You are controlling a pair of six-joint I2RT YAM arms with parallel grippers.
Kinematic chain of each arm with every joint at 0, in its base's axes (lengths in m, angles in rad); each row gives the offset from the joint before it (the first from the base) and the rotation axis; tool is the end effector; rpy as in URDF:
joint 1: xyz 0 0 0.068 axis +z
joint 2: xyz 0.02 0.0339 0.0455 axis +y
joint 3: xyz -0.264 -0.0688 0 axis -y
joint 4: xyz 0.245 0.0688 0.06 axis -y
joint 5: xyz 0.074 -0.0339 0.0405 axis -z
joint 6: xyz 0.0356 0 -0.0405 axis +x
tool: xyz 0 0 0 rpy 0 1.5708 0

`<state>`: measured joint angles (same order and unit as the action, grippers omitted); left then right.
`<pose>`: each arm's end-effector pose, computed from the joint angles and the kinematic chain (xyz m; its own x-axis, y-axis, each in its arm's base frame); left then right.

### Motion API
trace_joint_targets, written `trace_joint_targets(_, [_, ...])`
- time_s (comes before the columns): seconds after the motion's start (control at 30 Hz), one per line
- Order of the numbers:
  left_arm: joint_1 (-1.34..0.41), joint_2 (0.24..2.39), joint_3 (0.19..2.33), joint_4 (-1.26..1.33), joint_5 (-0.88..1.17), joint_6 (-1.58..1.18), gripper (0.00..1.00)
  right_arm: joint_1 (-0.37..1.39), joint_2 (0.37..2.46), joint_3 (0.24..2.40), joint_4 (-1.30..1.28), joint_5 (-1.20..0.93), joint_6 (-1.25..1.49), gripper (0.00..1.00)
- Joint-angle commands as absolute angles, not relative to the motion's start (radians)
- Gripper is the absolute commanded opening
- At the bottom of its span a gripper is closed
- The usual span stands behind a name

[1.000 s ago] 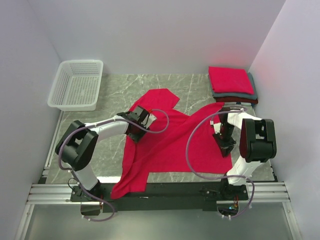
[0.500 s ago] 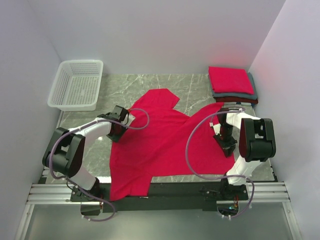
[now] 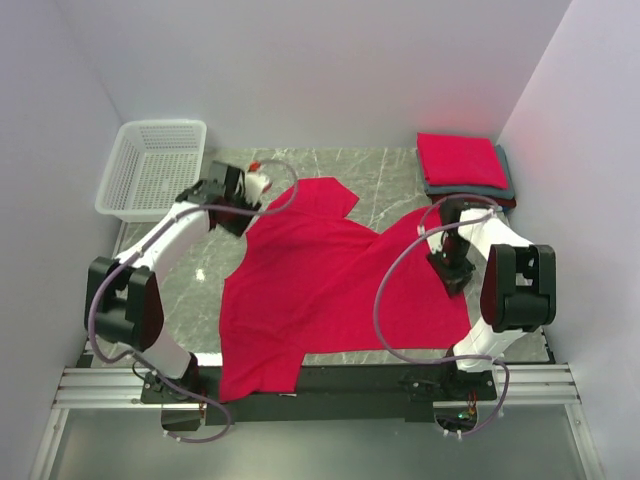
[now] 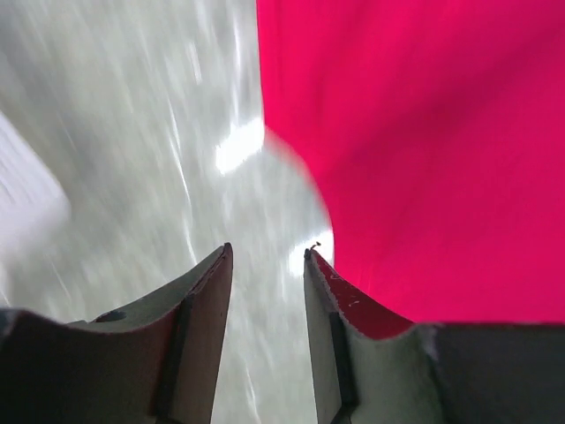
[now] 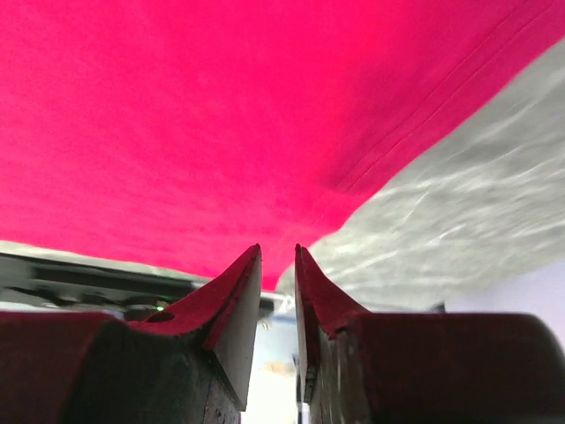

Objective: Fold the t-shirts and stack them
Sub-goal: Flatten the tshirt out

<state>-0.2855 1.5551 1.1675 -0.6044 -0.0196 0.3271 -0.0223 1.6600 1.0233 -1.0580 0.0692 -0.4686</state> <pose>0.3123 -0.0909 0.2487 -0.6735 0.5325 -0.5127 0.5150 0.8356 0.1913 0.2625 -0.0083 0.1704 -0.8913 -0.4308 0.1413 -0.4358 0.9000 -0.0054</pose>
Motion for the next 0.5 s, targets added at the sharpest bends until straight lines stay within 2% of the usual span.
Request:
trace_joint_targets(0.0, [-0.293,1.643,1.325,-0.536,0.142,0.307,0.43,-0.021,1.628,1.149,-1.108,-0.06,-0.442,0.29])
trace_joint_targets(0.1, [-0.291,1.768,1.441,-0.492,0.204,0.255,0.41,-0.023,1.663,1.184,-1.085,-0.074,-0.4,0.29])
trace_joint_targets(0.27, [-0.291,1.971,1.574,-0.46,0.197,0.19,0.35,-0.021,1.732,1.167,-1.045,-0.061,-0.387,0.27])
trace_joint_targets(0.47, [-0.288,2.039,1.507,-0.407,0.146,0.178,0.31,-0.021,1.753,1.097,-1.002,-0.003,-0.411,0.28])
